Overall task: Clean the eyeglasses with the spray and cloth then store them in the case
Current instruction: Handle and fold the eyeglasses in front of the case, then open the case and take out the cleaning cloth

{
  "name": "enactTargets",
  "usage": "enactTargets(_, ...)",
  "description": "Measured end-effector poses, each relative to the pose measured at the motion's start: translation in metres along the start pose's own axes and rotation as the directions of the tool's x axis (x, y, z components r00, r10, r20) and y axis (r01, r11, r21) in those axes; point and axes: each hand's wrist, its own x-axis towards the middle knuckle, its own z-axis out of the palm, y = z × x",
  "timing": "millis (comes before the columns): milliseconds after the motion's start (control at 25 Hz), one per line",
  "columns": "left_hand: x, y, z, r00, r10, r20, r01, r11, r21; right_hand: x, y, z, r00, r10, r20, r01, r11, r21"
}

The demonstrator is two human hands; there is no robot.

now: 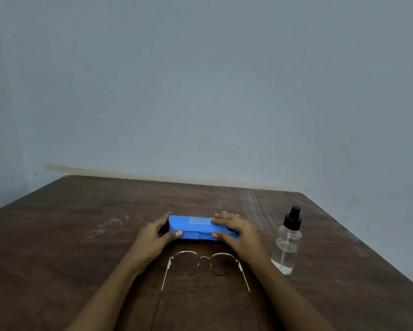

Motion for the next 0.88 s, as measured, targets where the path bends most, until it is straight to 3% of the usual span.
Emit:
enactTargets(280, 0.005, -0.001, 0.001, 1.0, -0.013, -0.023, 0.012, 1.0, -0.026, 0.016, 0.002, 0.001, 0.969, -0.226, 0.103, 0.243, 0.946, -0.215)
enactTargets(520, 0.006, -0.002, 0.002, 0.998, 0.04, -0.044, -0.039, 0.999, 0.027, 0.024, 0.004, 0.003, 0.854, -0.508, 0.111, 0.502, 0.748, -0.435)
enactTargets(880, 0.005, -0.001, 0.001, 0.997, 0.073, -0.03, -0.07, 0.994, 0.088, 0.027, 0.008, 0.007, 0.784, -0.608, 0.126, 0.581, 0.648, -0.492)
